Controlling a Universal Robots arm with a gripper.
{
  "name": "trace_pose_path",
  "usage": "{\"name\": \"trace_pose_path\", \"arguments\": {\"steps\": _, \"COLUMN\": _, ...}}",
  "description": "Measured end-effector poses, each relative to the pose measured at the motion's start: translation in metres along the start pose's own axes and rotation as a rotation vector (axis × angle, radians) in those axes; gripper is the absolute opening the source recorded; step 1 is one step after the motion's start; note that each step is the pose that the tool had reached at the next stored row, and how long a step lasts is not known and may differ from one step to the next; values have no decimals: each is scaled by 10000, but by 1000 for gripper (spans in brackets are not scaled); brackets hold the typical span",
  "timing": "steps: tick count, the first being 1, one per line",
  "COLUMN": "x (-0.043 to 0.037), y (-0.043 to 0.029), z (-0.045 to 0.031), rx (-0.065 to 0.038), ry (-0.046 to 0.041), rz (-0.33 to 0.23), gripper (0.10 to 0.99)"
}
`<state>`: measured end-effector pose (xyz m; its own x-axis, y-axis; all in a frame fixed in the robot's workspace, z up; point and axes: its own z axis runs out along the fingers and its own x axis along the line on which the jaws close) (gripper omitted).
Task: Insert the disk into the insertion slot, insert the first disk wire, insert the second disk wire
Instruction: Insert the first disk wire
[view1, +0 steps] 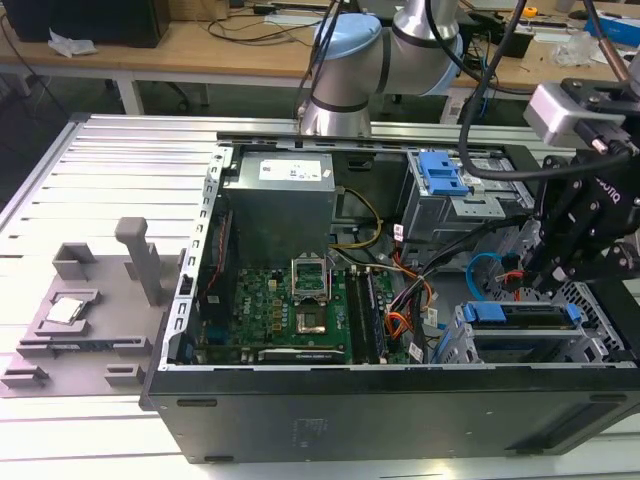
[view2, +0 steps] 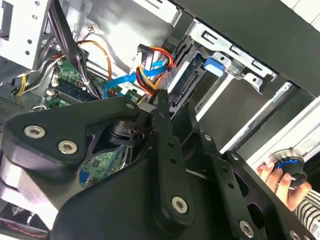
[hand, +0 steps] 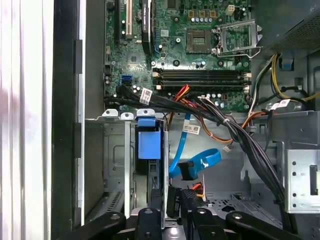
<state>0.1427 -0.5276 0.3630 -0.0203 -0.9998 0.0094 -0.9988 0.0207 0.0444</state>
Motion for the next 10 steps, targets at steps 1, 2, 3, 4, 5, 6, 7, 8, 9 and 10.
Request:
{"name": "trace_pose_path", "arguments": {"steps": 1, "x": 0, "y": -1, "z": 22, "rx": 0, "ry": -1, "rz": 4, "gripper": 302}}
{"name": "trace_pose_path", "arguments": {"steps": 2, "x": 0, "y": -1, "z": 26, "rx": 0, "ry": 1, "rz": 5, "gripper": 302}}
{"name": "trace_pose_path", "arguments": {"steps": 3, "x": 0, "y": -1, "z": 26, "rx": 0, "ry": 2, "rz": 6, "gripper": 302}}
{"name": "trace_pose_path", "arguments": {"steps": 4, "x": 0, "y": -1, "z": 27, "rx": 0, "ry": 3, "rz": 6, "gripper": 302}}
{"name": "trace_pose_path", "arguments": {"steps": 5, "x": 0, "y": -1, "z": 27, "rx": 0, "ry": 3, "rz": 6, "gripper": 302}}
{"name": "trace_pose_path", "arguments": {"steps": 6, "x": 0, "y": -1, "z": 28, "rx": 0, "ry": 1, "rz": 6, "gripper": 302}}
{"name": "trace_pose_path", "arguments": {"steps": 7, "x": 0, "y": -1, "z": 28, "rx": 0, "ry": 1, "rz": 6, "gripper": 302}}
{"name": "trace_pose_path", "arguments": {"steps": 8, "x": 0, "y": -1, "z": 28, "rx": 0, "ry": 2, "rz": 6, "gripper": 302}}
{"name": "trace_pose_path", "arguments": {"steps": 9, "x": 0, "y": -1, "z": 29, "rx": 0, "ry": 1, "rz": 6, "gripper": 286}}
{"name": "trace_pose_path", "arguments": {"steps": 10, "x": 0, "y": -1, "z": 29, "rx": 0, "ry": 1, "rz": 6, "gripper": 220}}
